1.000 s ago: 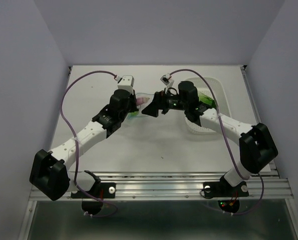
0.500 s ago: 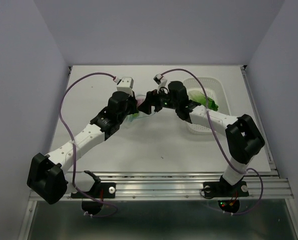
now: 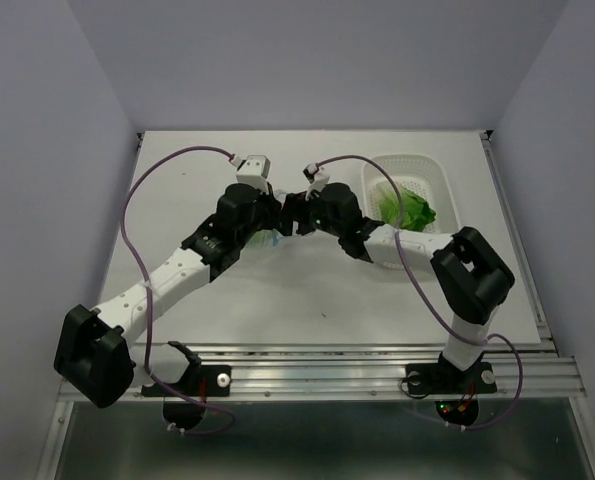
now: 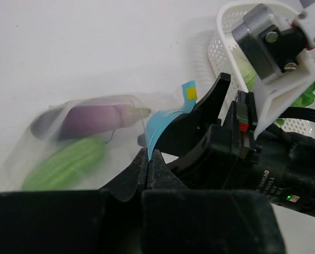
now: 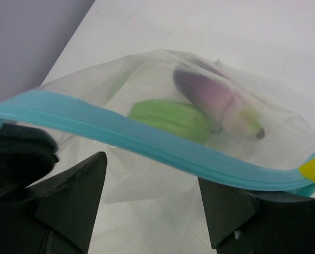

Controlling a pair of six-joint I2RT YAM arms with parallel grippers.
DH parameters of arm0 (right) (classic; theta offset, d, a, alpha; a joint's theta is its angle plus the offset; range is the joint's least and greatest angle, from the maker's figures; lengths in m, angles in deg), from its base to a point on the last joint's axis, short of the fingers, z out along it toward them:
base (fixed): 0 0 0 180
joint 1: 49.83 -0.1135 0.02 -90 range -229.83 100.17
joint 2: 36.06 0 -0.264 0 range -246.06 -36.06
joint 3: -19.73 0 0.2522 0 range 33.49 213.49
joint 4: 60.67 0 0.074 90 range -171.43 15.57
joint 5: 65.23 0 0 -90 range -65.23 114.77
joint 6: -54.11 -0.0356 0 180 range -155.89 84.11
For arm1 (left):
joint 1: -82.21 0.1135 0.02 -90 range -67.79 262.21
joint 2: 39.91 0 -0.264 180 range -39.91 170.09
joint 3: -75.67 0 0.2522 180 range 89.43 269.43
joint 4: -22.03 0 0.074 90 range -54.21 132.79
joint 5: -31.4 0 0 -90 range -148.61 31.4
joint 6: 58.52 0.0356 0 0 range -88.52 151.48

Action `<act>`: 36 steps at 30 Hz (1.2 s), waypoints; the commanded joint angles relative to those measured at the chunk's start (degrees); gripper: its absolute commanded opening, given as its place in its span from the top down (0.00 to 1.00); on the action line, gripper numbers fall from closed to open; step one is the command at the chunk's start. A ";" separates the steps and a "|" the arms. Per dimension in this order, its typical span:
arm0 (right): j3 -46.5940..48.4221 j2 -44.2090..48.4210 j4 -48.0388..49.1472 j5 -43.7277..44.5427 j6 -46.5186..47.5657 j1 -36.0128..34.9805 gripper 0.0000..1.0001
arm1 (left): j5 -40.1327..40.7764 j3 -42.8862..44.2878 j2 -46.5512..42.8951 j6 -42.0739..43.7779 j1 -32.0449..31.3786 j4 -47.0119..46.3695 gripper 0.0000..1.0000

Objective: Open the zip-top bag and remove the fake food

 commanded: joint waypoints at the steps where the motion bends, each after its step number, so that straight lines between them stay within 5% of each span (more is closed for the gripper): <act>1: -1.69 -2.57 10.50 7.07 -7.38 -0.03 0.27 | -3.41 -0.96 0.25 -1.46 -0.97 -4.90 1.00; 13: -2.83 -7.76 15.41 17.18 -18.99 -0.03 0.28 | -7.72 -2.90 1.83 -2.17 -2.11 -7.89 1.00; 36: -6.79 -17.61 35.55 1.02 -28.22 -0.03 0.43 | -13.79 -5.10 2.89 1.43 -3.08 -11.49 1.00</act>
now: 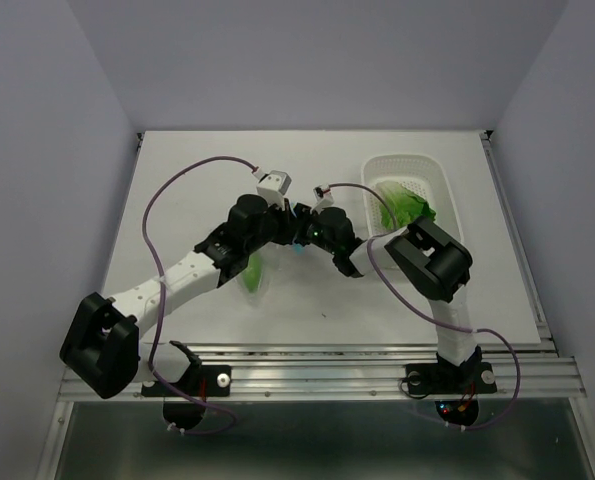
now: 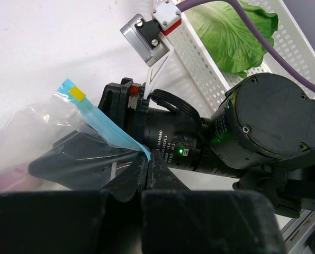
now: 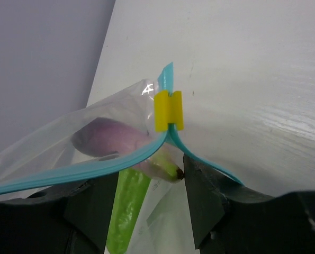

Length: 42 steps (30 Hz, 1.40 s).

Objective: Open the zip-top bag and remove the fake food

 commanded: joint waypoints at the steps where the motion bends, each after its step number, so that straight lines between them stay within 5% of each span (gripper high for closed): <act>1: -0.71 -0.97 6.31 -3.92 -1.47 -0.01 0.43 | -0.53 -0.14 0.03 0.98 -0.58 -4.47 1.00; 14: -9.76 6.06 5.85 -12.98 8.11 -0.53 0.41 | 3.26 -0.31 -1.03 2.64 -0.58 -2.63 1.00; 24: -8.10 3.69 4.11 -12.63 8.73 -0.54 0.41 | 1.16 -0.40 -0.76 2.82 -0.58 -2.80 1.00; 39: -8.18 3.51 3.93 -12.29 7.32 -0.54 0.80 | 1.33 -0.13 -0.50 2.73 -0.58 -3.07 1.00; 42: -8.80 4.65 3.50 -11.67 7.32 -0.54 0.99 | 2.38 -0.22 -0.76 2.47 -0.58 -2.98 1.00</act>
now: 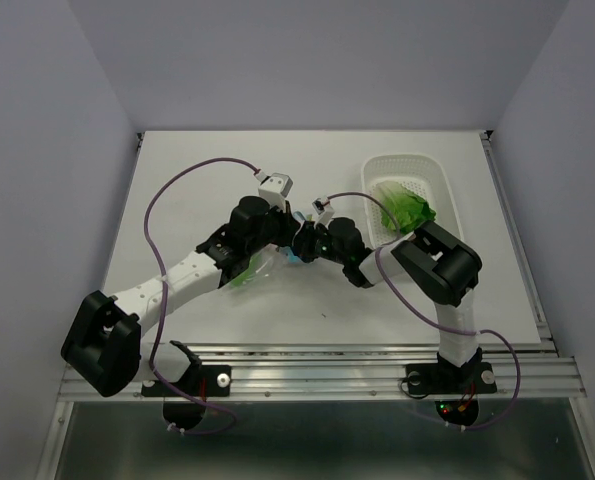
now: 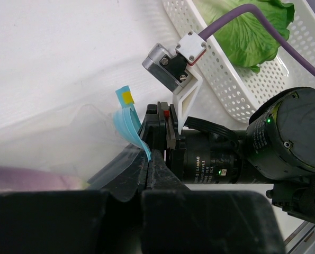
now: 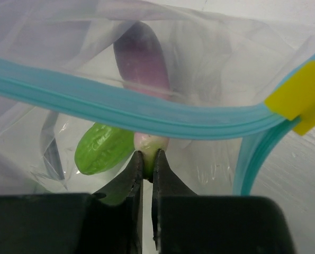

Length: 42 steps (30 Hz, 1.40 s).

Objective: Open the zip-top bag and remove the fake food

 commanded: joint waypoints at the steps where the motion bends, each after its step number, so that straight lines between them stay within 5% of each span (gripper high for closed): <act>1: -0.06 1.48 0.61 0.59 0.61 -0.50 0.99 | 1.90 0.39 -1.33 0.52 -0.24 -2.74 1.00; 14: -2.60 13.69 -11.26 7.18 -0.80 -0.50 0.99 | 8.68 1.27 0.43 -2.38 -0.15 1.31 1.00; 42: -5.95 62.47 -77.33 34.76 2.11 -0.50 0.99 | 8.94 2.33 -0.01 -2.55 0.29 0.78 1.00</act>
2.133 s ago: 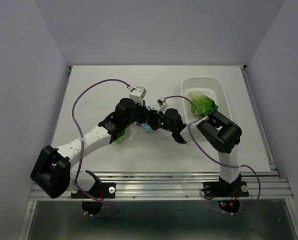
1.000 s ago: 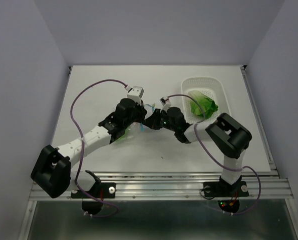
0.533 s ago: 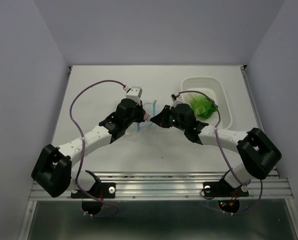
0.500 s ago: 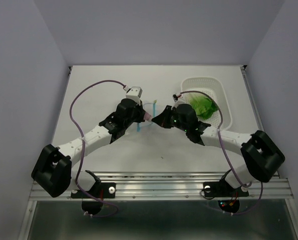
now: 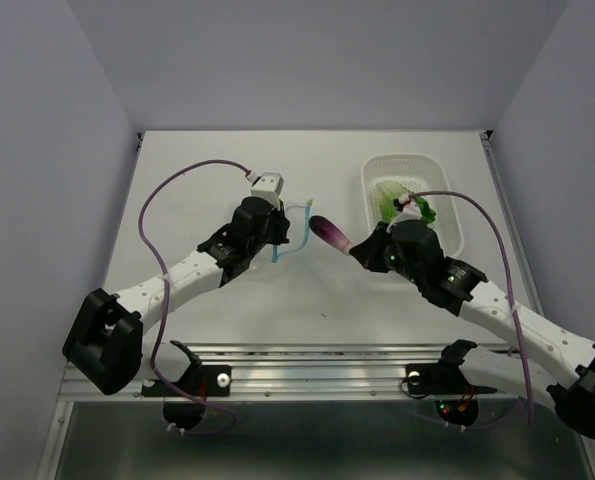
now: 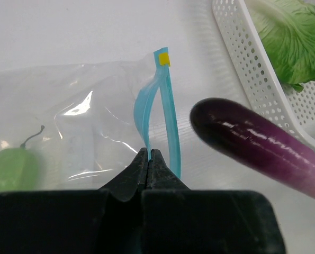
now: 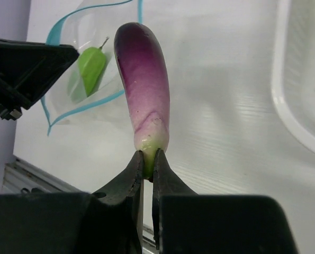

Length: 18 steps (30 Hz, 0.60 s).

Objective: Open the zip-top bag and remove the fake food

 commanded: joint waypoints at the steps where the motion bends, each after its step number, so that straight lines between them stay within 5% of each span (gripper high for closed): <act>1: 0.48 5.49 -12.54 12.71 -1.24 -0.47 0.99 | -1.11 2.11 -0.84 0.62 0.25 -1.73 1.00; 11: 9.52 6.22 -15.46 32.87 4.73 3.56 0.99 | -3.92 1.23 -3.48 1.41 0.25 -1.82 1.00; 16: 13.13 1.82 -9.05 27.01 14.03 14.53 0.99 | -5.15 0.70 -3.66 1.50 0.25 -2.52 1.00; 18: 13.75 -1.34 -4.83 17.36 16.24 22.00 0.99 | -5.51 0.79 -3.39 1.76 0.16 -2.53 1.00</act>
